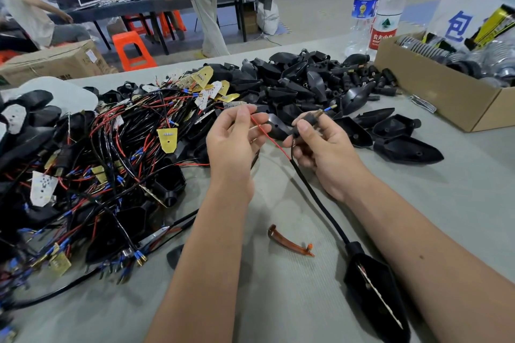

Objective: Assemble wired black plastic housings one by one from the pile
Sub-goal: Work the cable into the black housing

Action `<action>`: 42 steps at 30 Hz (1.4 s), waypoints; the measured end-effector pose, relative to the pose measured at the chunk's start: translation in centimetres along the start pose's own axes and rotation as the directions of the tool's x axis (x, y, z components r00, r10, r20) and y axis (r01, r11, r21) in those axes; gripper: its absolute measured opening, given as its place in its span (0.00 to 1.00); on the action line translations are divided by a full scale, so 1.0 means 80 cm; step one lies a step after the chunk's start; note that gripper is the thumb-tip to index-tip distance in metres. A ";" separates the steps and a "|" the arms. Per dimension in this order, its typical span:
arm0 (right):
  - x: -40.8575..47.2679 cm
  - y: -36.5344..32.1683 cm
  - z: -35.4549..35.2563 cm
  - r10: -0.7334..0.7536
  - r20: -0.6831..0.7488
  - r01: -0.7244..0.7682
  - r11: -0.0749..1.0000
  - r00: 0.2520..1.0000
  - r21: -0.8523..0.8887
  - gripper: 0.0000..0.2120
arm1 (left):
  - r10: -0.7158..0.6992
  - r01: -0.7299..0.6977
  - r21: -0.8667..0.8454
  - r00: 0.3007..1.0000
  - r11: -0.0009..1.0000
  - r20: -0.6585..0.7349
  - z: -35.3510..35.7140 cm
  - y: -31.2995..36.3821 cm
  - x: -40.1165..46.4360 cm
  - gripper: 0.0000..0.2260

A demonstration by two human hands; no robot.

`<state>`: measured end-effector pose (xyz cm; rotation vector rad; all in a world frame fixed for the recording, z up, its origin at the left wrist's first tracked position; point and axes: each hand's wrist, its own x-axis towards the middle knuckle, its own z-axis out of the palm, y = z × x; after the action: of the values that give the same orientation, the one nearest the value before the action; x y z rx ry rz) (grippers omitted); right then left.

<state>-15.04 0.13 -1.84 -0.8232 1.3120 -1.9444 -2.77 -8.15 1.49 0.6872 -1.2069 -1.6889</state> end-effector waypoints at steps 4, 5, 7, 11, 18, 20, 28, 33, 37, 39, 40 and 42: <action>-0.001 -0.003 -0.001 0.051 -0.023 -0.048 0.993 0.998 0.109 0.04 | 0.141 -0.134 0.315 0.990 0.940 0.000 -0.007 -0.011 0.004 0.06; -0.001 -0.004 -0.002 0.062 -0.032 -0.057 0.989 0.998 0.135 0.05 | 0.164 -0.165 0.419 0.986 0.893 0.039 -0.009 -0.016 0.006 0.05; -0.001 -0.005 -0.003 0.079 -0.046 -0.069 0.982 0.996 0.178 0.05 | 0.159 -0.204 0.524 0.979 0.827 0.130 -0.011 -0.022 0.005 0.05; -0.001 -0.005 -0.004 0.096 -0.028 -0.089 0.978 0.995 0.191 0.06 | 0.134 -0.248 0.587 0.964 0.770 0.231 -0.003 -0.027 0.001 0.06; -0.002 -0.005 -0.008 0.139 0.056 -0.148 0.968 0.989 0.203 0.08 | 0.153 -0.256 0.533 0.961 0.807 0.231 0.002 -0.030 -0.004 0.07; -0.001 -0.004 -0.009 0.150 0.063 -0.160 0.965 0.987 0.209 0.11 | 0.147 -0.245 0.524 0.964 0.816 0.222 0.004 -0.030 -0.005 0.08; 0.000 -0.003 -0.011 0.170 0.089 -0.187 0.949 0.981 0.255 0.11 | 0.140 -0.216 0.537 0.974 0.816 0.180 0.003 -0.029 -0.003 0.05; -0.001 -0.005 -0.007 0.161 0.106 -0.182 0.955 0.981 0.232 0.09 | 0.154 -0.225 0.528 0.972 0.819 0.175 0.003 -0.028 -0.005 0.06; -0.001 -0.005 -0.008 0.156 0.071 -0.169 0.956 0.985 0.240 0.07 | 0.095 -0.146 0.467 0.987 0.872 0.131 0.002 -0.027 -0.004 0.11; -0.001 -0.005 -0.007 0.150 0.062 -0.161 0.956 0.987 0.246 0.07 | 0.072 -0.103 0.400 0.993 0.910 0.092 0.001 -0.028 -0.004 0.09; -0.001 -0.005 -0.007 0.147 0.059 -0.157 0.957 0.987 0.243 0.07 | 0.064 -0.087 0.382 0.995 0.920 0.072 -0.001 -0.029 -0.004 0.09; -0.001 -0.005 -0.006 0.139 0.056 -0.149 0.961 0.989 0.234 0.07 | 0.034 -0.047 0.362 0.999 0.931 0.043 -0.005 -0.031 -0.003 0.08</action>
<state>-15.42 0.57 -1.63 -0.6265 1.0590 -1.9132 -3.23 -7.82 -1.01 0.8495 -1.5700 -1.4617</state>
